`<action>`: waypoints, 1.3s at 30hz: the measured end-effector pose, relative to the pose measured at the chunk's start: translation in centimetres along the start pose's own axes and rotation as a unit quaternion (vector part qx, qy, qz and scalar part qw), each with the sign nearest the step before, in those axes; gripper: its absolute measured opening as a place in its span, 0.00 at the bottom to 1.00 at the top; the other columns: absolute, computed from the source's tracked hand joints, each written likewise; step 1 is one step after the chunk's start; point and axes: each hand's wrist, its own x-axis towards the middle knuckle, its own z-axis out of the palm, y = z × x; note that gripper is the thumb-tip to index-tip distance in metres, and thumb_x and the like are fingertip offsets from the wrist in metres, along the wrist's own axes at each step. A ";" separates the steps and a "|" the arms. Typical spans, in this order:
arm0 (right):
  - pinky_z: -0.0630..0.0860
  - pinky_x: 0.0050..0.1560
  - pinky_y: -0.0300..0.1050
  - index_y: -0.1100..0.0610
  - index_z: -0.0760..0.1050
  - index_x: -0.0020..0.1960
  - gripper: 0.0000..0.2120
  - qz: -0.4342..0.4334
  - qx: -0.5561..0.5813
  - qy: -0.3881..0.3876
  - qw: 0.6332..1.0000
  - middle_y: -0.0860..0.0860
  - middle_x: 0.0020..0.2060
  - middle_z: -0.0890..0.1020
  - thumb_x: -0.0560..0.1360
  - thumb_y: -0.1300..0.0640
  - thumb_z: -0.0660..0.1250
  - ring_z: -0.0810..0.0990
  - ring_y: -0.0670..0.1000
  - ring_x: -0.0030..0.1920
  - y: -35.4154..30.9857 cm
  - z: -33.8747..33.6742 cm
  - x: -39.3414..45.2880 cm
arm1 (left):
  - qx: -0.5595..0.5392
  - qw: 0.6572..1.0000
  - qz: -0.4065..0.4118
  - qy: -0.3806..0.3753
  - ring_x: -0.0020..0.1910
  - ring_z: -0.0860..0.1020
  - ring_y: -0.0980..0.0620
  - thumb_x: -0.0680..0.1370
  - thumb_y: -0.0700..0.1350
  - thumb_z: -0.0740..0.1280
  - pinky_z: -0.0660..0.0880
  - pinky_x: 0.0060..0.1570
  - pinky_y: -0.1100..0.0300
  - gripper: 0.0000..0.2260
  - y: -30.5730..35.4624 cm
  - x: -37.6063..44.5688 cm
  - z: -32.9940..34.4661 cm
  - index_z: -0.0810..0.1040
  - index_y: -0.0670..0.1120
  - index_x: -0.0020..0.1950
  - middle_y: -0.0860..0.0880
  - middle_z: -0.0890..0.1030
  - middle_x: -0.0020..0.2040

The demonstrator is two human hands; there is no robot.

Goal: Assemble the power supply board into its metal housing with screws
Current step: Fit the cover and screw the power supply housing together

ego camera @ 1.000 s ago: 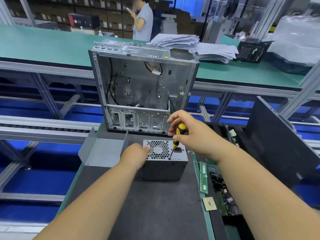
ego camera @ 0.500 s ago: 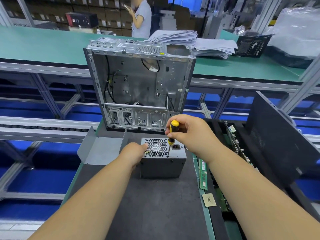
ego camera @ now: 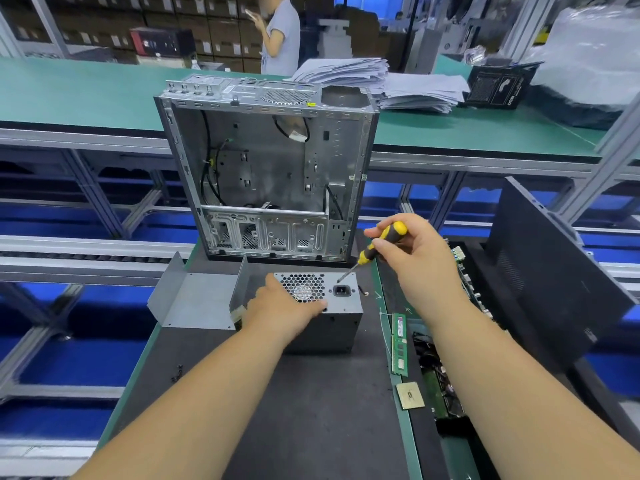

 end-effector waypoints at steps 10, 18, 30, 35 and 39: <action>0.82 0.48 0.46 0.56 0.76 0.47 0.05 -0.011 0.089 0.011 0.996 0.52 0.45 0.84 0.77 0.65 0.67 0.86 0.57 0.43 0.8 -1.5 -0.4 | -0.008 0.999 -0.033 -0.021 0.72 0.65 0.40 0.64 0.68 0.73 0.67 0.66 0.47 0.56 0.5 0.4 0.6 0.46 0.46 0.80 0.42 0.63 0.75; 0.81 0.47 0.41 0.58 0.76 0.50 0.04 -0.013 0.138 -0.008 0.990 0.53 0.45 0.85 0.77 0.64 0.67 0.86 0.53 0.45 1.0 -2.0 -0.5 | -0.058 0.998 -0.035 -0.014 0.75 0.62 0.41 0.65 0.65 0.75 0.66 0.70 0.45 0.58 0.2 -0.7 0.6 0.39 0.48 0.80 0.42 0.58 0.78; 0.80 0.48 0.42 0.57 0.71 0.51 0.06 0.036 0.182 -0.056 0.981 0.55 0.43 0.86 0.78 0.61 0.68 0.86 0.50 0.48 1.2 5.3 -2.9 | -0.182 0.977 0.016 0.114 0.60 0.75 0.52 0.74 0.51 0.72 0.72 0.63 0.54 0.26 -9.2 -3.1 -0.8 0.72 0.50 0.71 0.50 0.74 0.63; 0.80 0.51 0.50 0.50 0.72 0.48 0.06 0.043 0.170 -0.099 0.980 0.54 0.43 0.86 0.76 0.55 0.70 0.86 0.54 0.49 1.5 10.5 -3.6 | -0.168 0.975 -0.024 0.140 0.46 0.79 0.59 0.77 0.43 0.68 0.75 0.49 0.60 0.08 -17.1 -3.2 -3.5 0.80 0.56 0.52 0.58 0.80 0.47; 0.81 0.47 0.44 0.47 0.72 0.46 0.06 0.049 0.155 -0.134 0.978 0.52 0.43 0.86 0.76 0.55 0.69 0.86 0.51 0.48 1.8 14.7 -4.4 | -0.120 0.984 -0.046 0.126 0.44 0.77 0.58 0.76 0.41 0.67 0.74 0.46 0.60 0.11 -21.4 -2.8 -4.7 0.78 0.60 0.46 0.57 0.80 0.44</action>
